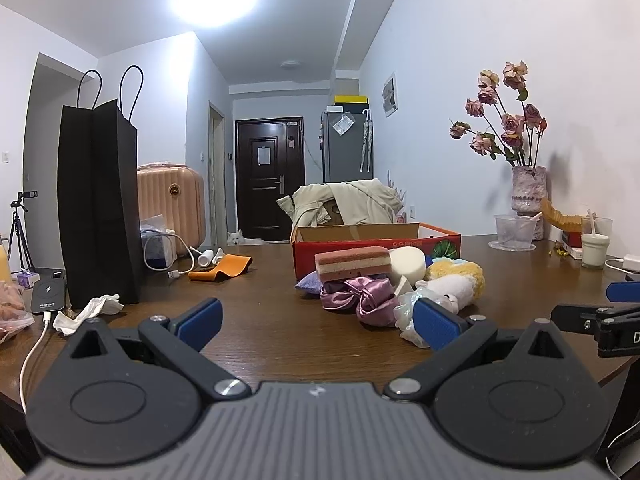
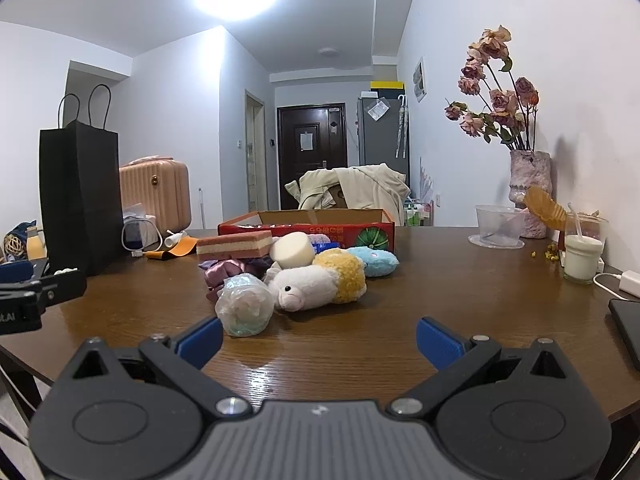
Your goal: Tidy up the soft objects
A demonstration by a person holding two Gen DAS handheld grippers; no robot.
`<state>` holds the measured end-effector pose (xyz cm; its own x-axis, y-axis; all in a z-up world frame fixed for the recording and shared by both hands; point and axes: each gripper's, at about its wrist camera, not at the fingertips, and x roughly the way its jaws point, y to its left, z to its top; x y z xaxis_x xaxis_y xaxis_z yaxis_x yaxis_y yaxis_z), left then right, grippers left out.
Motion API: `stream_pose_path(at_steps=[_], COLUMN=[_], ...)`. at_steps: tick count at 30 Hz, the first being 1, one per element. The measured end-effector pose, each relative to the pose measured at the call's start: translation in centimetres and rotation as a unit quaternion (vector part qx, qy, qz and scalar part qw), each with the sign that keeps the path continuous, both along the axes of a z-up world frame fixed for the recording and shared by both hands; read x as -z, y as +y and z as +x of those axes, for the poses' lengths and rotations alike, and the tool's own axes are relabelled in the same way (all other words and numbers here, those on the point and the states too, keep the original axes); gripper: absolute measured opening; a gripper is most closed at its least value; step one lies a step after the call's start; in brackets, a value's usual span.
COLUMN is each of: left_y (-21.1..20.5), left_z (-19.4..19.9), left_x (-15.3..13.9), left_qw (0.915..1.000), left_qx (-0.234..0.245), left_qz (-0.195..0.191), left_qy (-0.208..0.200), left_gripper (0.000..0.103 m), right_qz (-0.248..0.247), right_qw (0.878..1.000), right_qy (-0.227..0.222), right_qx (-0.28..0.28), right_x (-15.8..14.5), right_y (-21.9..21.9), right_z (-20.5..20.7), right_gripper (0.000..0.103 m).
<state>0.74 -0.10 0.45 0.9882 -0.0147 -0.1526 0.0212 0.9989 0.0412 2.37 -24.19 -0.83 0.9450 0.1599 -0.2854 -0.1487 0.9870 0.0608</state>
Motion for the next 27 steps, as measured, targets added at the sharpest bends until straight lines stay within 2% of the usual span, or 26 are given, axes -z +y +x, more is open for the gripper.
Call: stream_pose_path(at_steps=[27], left_y=[0.18], left_z=[0.15], left_x=[0.06], left_qw=[1.0000], left_qx=[0.001], left_qz=[0.000], left_qy=[0.001], left_gripper=[0.103], right_qz=[0.002], right_qw=[1.000], right_qy=[0.002], right_qx=[0.003], right_x=[0.08], right_y=[-0.03], right_z=[0.08], right_gripper=[0.103])
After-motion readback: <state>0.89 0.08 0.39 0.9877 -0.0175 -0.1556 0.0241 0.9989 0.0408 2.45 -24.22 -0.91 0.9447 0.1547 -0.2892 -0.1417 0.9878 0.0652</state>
